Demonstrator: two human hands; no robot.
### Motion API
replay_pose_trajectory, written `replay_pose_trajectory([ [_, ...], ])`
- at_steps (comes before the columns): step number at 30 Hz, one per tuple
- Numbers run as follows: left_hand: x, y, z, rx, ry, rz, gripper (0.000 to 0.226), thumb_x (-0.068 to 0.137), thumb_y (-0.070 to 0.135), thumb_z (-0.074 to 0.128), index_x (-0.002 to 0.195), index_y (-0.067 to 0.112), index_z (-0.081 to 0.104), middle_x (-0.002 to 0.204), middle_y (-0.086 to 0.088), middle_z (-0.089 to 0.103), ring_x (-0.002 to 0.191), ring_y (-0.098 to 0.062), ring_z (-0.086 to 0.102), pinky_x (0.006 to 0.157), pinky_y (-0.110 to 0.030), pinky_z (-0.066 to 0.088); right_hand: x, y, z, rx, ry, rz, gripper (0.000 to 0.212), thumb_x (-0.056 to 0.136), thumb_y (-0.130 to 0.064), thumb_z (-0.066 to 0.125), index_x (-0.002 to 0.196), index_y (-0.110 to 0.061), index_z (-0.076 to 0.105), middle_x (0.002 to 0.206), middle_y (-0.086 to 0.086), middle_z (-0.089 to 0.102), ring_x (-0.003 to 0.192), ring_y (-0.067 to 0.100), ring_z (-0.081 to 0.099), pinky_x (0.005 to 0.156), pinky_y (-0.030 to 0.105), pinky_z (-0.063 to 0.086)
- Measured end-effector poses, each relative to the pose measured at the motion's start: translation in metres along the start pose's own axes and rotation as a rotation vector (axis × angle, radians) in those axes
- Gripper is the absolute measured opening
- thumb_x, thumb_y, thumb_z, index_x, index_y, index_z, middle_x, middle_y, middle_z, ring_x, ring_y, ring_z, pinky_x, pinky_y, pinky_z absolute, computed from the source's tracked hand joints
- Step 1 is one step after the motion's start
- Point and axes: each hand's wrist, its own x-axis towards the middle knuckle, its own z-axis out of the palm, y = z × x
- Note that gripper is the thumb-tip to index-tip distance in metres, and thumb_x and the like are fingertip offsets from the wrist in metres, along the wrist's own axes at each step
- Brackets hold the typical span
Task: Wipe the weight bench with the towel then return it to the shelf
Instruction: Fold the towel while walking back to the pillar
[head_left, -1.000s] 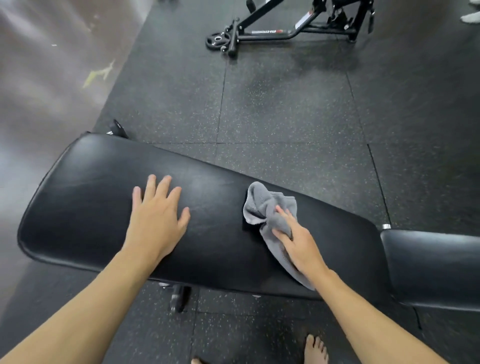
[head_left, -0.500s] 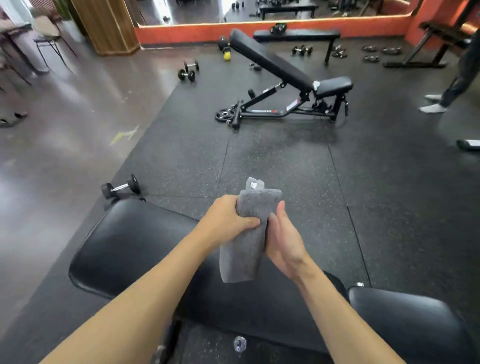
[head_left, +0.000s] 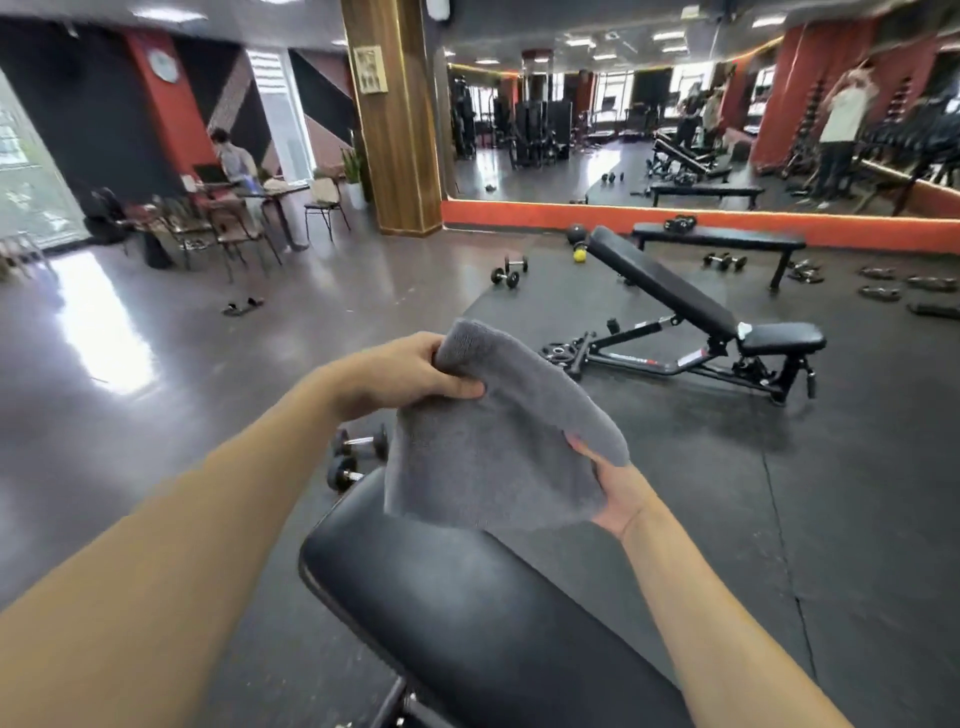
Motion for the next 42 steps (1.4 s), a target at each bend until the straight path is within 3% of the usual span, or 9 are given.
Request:
replay_pose_trajectory([
  [6, -0.078, -0.069, -0.075, -0.105, 0.289, -0.140, 0.017, 0.090, 0.016, 0.072, 0.107, 0.015, 0.072, 0.109, -0.004, 0.078, 0.096, -0.015, 0.073, 0.088, -0.029, 0.053, 0.039, -0.027, 0.108, -0.293, -0.160, -0.044, 0.027, 0.097, -0.019, 0.059, 0.121, -0.017, 0.070, 0.122, 0.009, 0.074, 0.110, 0.025, 0.072, 0.084, 0.038, 0.061],
  [11, -0.148, -0.125, -0.126, -0.339, 0.402, -0.131, 0.013, 0.092, 0.010, 0.068, 0.104, 0.010, 0.072, 0.107, -0.007, 0.077, 0.095, -0.017, 0.073, 0.093, -0.031, 0.058, 0.096, 0.025, 0.203, -0.482, -0.196, 0.168, 0.051, 0.086, -0.038, 0.077, 0.128, -0.013, 0.066, 0.115, 0.007, 0.077, 0.103, 0.021, 0.075, 0.086, 0.035, 0.059],
  [16, -0.224, -0.173, -0.202, -0.401, 0.434, -0.198, 0.021, 0.084, 0.009, 0.077, 0.104, 0.007, 0.071, 0.111, -0.015, 0.075, 0.102, -0.026, 0.071, 0.100, -0.040, 0.056, 0.142, 0.131, 0.305, -0.275, -0.350, 0.387, 0.100, 0.064, -0.034, 0.090, 0.149, -0.020, 0.039, 0.128, 0.002, 0.072, 0.111, 0.018, 0.071, 0.096, 0.036, 0.055],
  [19, -0.281, -0.209, -0.251, -0.449, 0.465, -0.248, 0.035, 0.072, 0.015, 0.079, 0.105, 0.010, 0.071, 0.112, -0.013, 0.076, 0.103, -0.025, 0.072, 0.101, -0.040, 0.055, 0.156, 0.193, 0.386, -0.165, -0.554, 0.444, 0.113, 0.053, -0.033, 0.101, 0.150, -0.020, 0.045, 0.137, 0.008, 0.066, 0.114, 0.021, 0.070, 0.096, 0.037, 0.056],
  [25, -0.417, -0.278, -0.333, -0.505, 0.642, -0.307, 0.022, 0.078, 0.004, 0.077, 0.099, 0.010, 0.071, 0.098, -0.007, 0.078, 0.086, -0.019, 0.075, 0.087, -0.031, 0.061, 0.167, 0.313, 0.545, 0.007, -0.874, 0.531, 0.102, 0.070, -0.023, 0.092, 0.156, -0.017, 0.037, 0.162, 0.014, 0.035, 0.150, 0.039, 0.027, 0.122, 0.062, 0.017],
  [29, -0.501, -0.316, -0.374, -0.510, 0.744, -0.357, 0.044, 0.061, 0.014, 0.085, 0.103, 0.009, 0.073, 0.107, -0.012, 0.077, 0.095, -0.024, 0.074, 0.091, -0.036, 0.060, 0.157, 0.362, 0.639, -0.033, -0.985, 0.574, 0.073, 0.051, -0.024, 0.101, 0.116, -0.007, 0.073, 0.110, 0.013, 0.076, 0.097, 0.026, 0.075, 0.085, 0.042, 0.061],
  [31, -0.537, -0.333, -0.388, -0.520, 0.791, -0.371, 0.043, 0.056, 0.018, 0.086, 0.098, 0.011, 0.076, 0.105, -0.012, 0.078, 0.092, -0.023, 0.075, 0.084, -0.032, 0.061, 0.156, 0.380, 0.674, -0.058, -0.958, 0.600, 0.075, 0.041, -0.020, 0.103, 0.107, -0.001, 0.072, 0.100, 0.016, 0.078, 0.087, 0.027, 0.077, 0.075, 0.038, 0.062],
  [36, -0.614, -0.370, -0.417, -0.407, 1.028, -0.495, 0.028, 0.079, 0.009, 0.082, 0.106, 0.006, 0.074, 0.107, -0.012, 0.079, 0.092, -0.020, 0.076, 0.081, -0.025, 0.061, 0.169, 0.418, 0.755, -0.043, -0.849, 0.624, 0.059, 0.054, -0.012, 0.094, 0.108, 0.000, 0.074, 0.106, 0.019, 0.076, 0.090, 0.031, 0.075, 0.085, 0.044, 0.061],
  [42, -0.690, -0.460, -0.454, -0.334, 1.400, -0.625, 0.037, 0.071, 0.022, 0.090, 0.105, 0.017, 0.076, 0.099, 0.002, 0.081, 0.100, -0.018, 0.075, 0.084, -0.024, 0.057, 0.222, 0.439, 0.879, -0.282, -0.954, 0.192, 0.022, 0.079, 0.003, 0.074, 0.096, -0.010, 0.073, 0.093, 0.009, 0.078, 0.091, 0.025, 0.073, 0.080, 0.035, 0.060],
])
